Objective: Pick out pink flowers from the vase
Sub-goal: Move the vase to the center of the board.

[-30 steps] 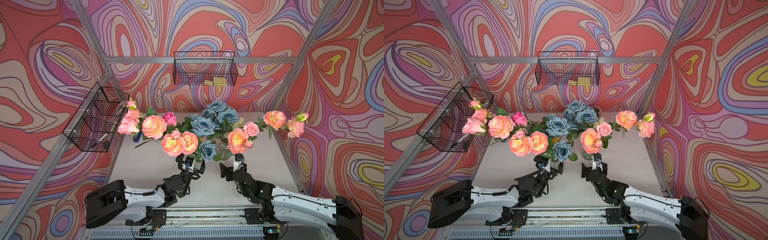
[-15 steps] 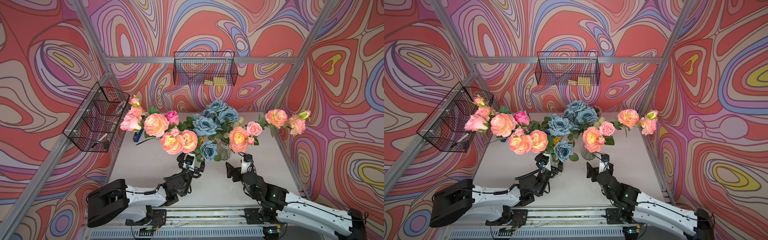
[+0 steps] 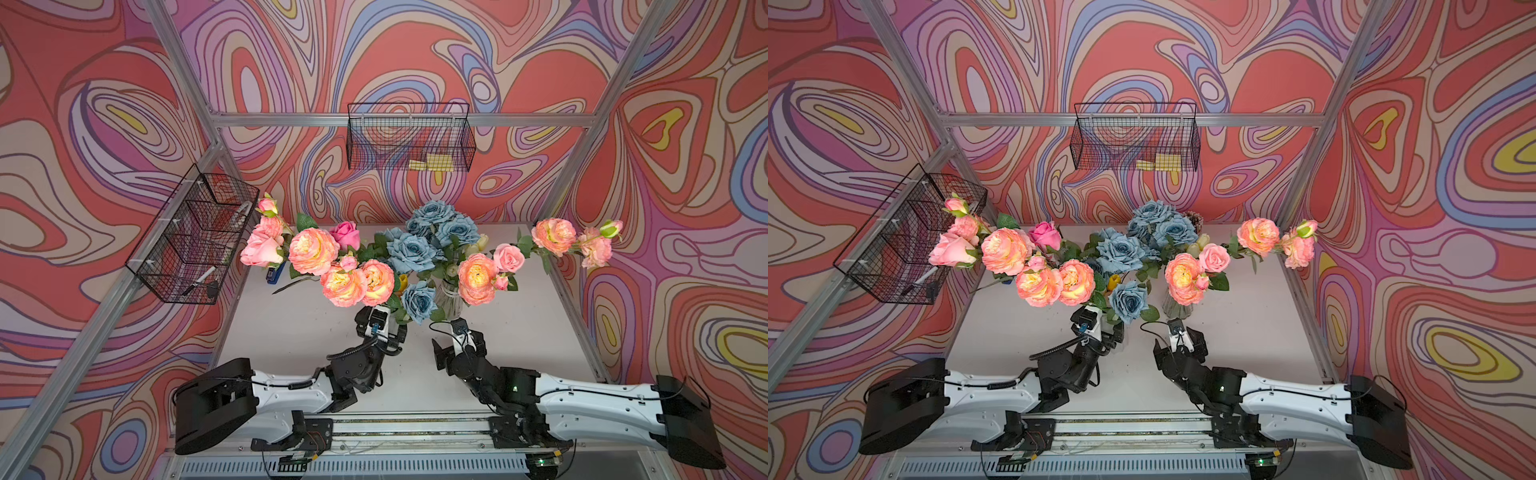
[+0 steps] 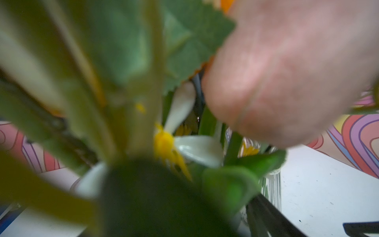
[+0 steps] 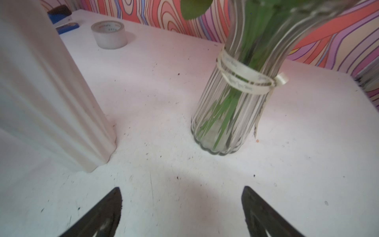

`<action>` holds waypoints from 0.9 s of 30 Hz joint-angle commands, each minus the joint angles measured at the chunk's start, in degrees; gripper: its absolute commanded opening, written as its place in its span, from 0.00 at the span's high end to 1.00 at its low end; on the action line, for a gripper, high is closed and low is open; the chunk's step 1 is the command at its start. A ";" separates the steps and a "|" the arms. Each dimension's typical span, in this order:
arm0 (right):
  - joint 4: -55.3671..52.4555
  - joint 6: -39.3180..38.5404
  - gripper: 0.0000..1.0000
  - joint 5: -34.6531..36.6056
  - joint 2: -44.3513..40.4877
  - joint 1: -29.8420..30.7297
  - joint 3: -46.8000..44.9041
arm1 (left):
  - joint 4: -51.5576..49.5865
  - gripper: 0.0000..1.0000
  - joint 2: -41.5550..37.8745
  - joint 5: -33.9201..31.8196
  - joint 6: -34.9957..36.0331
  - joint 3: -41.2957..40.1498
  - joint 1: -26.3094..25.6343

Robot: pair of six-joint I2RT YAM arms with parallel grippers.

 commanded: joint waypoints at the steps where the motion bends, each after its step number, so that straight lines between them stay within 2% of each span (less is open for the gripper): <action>1: 11.78 -5.64 0.06 10.14 2.74 0.46 -0.06 | 4.02 0.20 -0.24 0.81 0.15 1.25 -0.13; 5: 24.46 -12.25 0.05 15.65 4.41 0.39 -2.74 | 4.03 0.23 -0.31 1.66 -0.25 1.12 -0.07; 9: 33.71 -17.74 0.02 17.00 6.38 -0.71 -5.05 | 4.03 0.25 0.71 2.29 -1.07 1.39 -0.06; 12: 33.32 -16.99 0.02 15.90 7.58 -2.40 -4.86 | 4.08 0.25 1.29 2.16 -1.85 1.39 -0.14; 16: 34.37 -16.69 0.02 14.92 8.08 -4.01 -5.46 | 4.04 0.18 1.25 1.98 -2.52 0.87 -0.13; 27: 35.39 -17.99 0.02 5.23 11.24 -12.44 -3.06 | 3.99 0.03 2.57 -0.54 -4.07 -0.97 -0.07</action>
